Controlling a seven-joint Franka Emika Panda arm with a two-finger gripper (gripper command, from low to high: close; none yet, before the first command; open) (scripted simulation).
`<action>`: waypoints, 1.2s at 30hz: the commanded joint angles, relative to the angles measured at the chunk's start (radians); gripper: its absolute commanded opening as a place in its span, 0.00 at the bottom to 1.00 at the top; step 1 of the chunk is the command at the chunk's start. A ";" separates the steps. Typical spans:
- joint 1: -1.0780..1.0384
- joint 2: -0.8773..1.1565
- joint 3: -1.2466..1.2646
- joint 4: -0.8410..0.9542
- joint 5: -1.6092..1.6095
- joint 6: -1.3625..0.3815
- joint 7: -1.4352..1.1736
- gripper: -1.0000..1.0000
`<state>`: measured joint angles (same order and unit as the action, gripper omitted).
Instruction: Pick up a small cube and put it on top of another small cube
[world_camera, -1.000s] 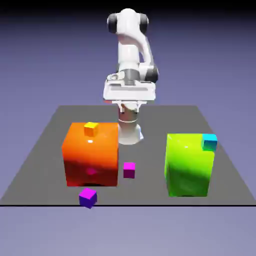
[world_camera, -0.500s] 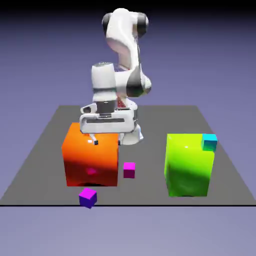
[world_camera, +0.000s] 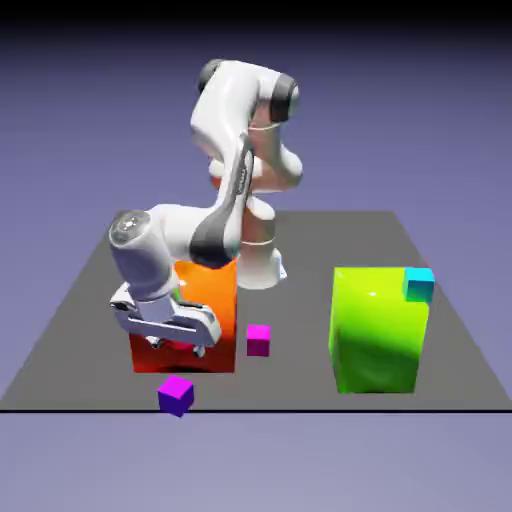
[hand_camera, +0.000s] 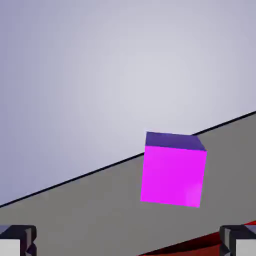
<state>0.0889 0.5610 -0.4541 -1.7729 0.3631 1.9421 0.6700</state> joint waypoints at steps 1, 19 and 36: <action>0.002 0.036 -0.015 0.033 0.012 -0.035 -0.002 0.50; 0.032 0.353 -0.125 0.264 0.123 -0.271 -0.032 0.00; 0.185 -0.142 0.417 0.045 -0.434 -0.206 -0.622 0.00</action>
<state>0.2744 0.4188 -0.0372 -1.7279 -0.0695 1.7352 0.0479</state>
